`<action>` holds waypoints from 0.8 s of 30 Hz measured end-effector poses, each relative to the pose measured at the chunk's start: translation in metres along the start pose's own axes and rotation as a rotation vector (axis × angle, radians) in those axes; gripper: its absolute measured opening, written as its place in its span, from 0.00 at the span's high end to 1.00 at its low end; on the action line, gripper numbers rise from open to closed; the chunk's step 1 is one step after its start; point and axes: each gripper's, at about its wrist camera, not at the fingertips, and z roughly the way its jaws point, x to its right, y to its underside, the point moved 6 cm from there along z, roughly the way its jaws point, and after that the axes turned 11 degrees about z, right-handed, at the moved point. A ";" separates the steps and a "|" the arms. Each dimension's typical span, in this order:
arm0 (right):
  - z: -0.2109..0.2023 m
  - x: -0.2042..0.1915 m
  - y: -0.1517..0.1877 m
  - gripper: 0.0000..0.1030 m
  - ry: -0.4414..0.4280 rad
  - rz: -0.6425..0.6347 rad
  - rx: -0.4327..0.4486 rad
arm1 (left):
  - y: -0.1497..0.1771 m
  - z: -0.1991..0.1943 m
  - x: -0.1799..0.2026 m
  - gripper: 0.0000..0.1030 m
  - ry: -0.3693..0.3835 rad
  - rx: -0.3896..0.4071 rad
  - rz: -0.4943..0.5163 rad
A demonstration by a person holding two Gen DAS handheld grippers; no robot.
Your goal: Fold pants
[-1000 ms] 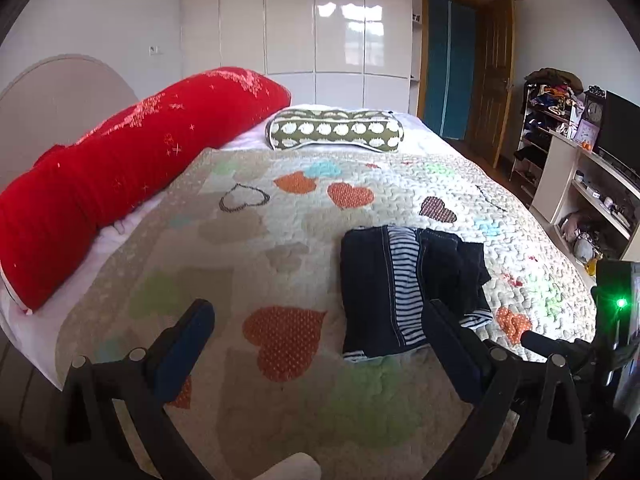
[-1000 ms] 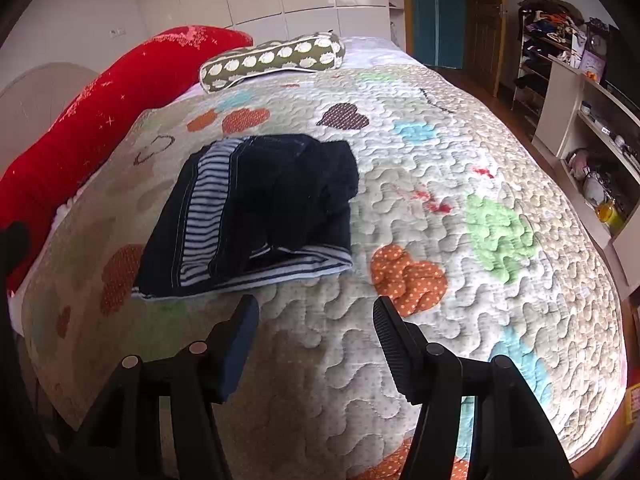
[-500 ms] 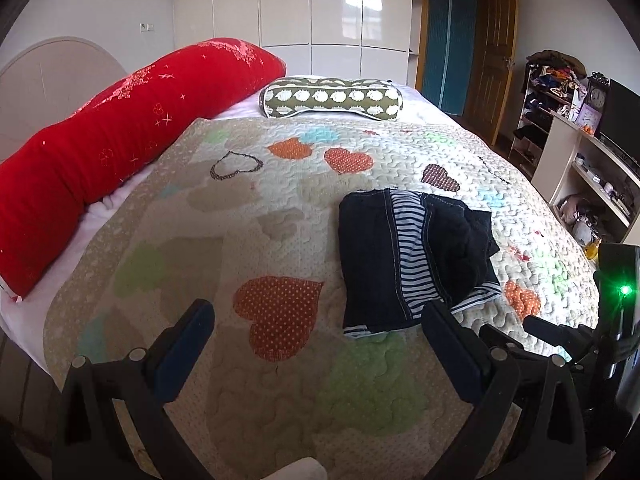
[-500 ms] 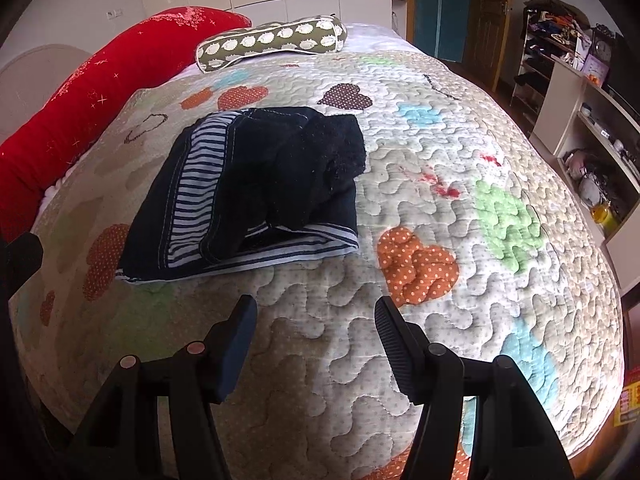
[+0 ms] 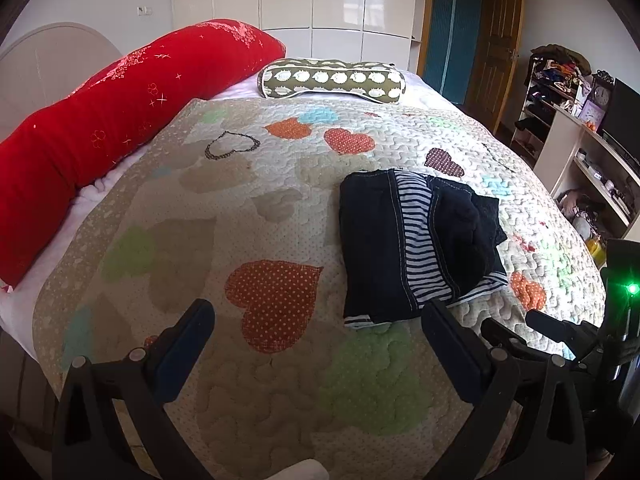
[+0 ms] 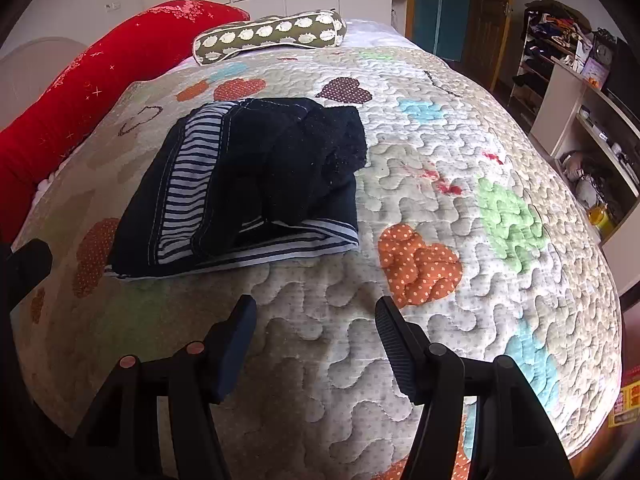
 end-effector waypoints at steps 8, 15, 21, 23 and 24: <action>0.002 -0.003 -0.003 0.36 0.022 -0.015 0.015 | 0.002 0.003 0.001 0.00 0.011 -0.010 -0.002; 0.004 -0.005 -0.002 0.36 0.022 -0.021 0.016 | 0.002 0.004 0.000 0.00 0.010 -0.012 -0.012; 0.003 -0.005 -0.001 0.36 0.022 -0.022 0.020 | 0.004 0.005 0.001 0.00 0.016 -0.017 -0.017; 0.003 -0.005 0.000 0.36 0.023 -0.021 0.020 | 0.004 0.004 0.001 0.00 0.023 -0.015 -0.019; 0.003 -0.005 0.000 0.36 0.023 -0.022 0.019 | 0.004 0.004 0.002 0.00 0.025 -0.014 -0.021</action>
